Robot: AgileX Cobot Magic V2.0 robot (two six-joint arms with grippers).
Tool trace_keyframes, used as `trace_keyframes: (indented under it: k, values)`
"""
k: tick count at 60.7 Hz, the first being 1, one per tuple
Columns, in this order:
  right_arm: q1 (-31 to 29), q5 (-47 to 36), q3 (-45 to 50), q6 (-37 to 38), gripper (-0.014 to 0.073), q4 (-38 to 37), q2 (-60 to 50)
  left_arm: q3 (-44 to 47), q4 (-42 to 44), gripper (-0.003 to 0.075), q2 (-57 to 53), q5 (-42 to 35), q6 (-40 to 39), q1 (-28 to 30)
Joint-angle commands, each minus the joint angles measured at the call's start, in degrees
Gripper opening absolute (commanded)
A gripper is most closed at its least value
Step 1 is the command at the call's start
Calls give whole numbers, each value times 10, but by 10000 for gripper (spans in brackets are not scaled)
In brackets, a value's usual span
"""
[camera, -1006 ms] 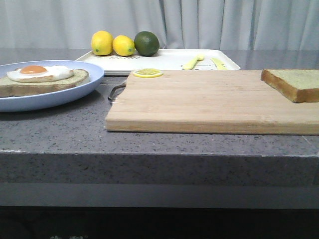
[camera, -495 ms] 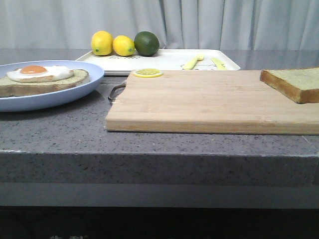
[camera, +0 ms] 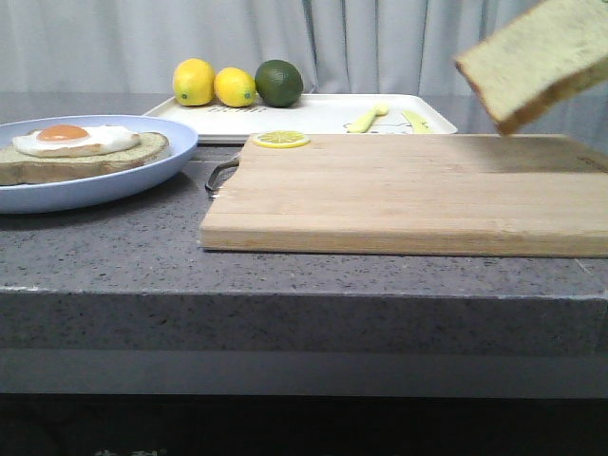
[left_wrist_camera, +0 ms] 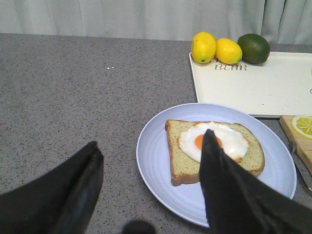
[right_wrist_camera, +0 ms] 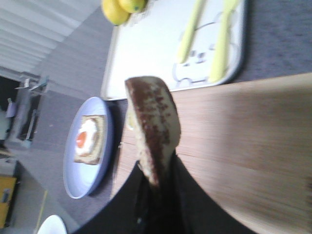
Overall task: Place bread and move sandwich to tray
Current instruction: 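Carry the bread slice with the right gripper over the egg toast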
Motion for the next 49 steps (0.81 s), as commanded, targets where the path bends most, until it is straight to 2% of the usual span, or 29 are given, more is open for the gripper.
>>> trace_keyframes:
  k: [1,17,31,41,49]
  values:
    - [49,77,-12,-2,53,95,-23,-17,2,421,4,-48,0,-4]
    - [250,-36,-12,-2,53,205,-19,-17,2,421,4,-48,0,-4]
    - [420,-201,-12,-2,53,229,-15,-17,2,421,4,-48,0,-4]
    - [494,-274,-23,-44,53,336,11,-17,2,421,4,-48,0,-4]
    - [521,-273,-83,-48,53,336,60,-17,2,421,4,-48,0,-4]
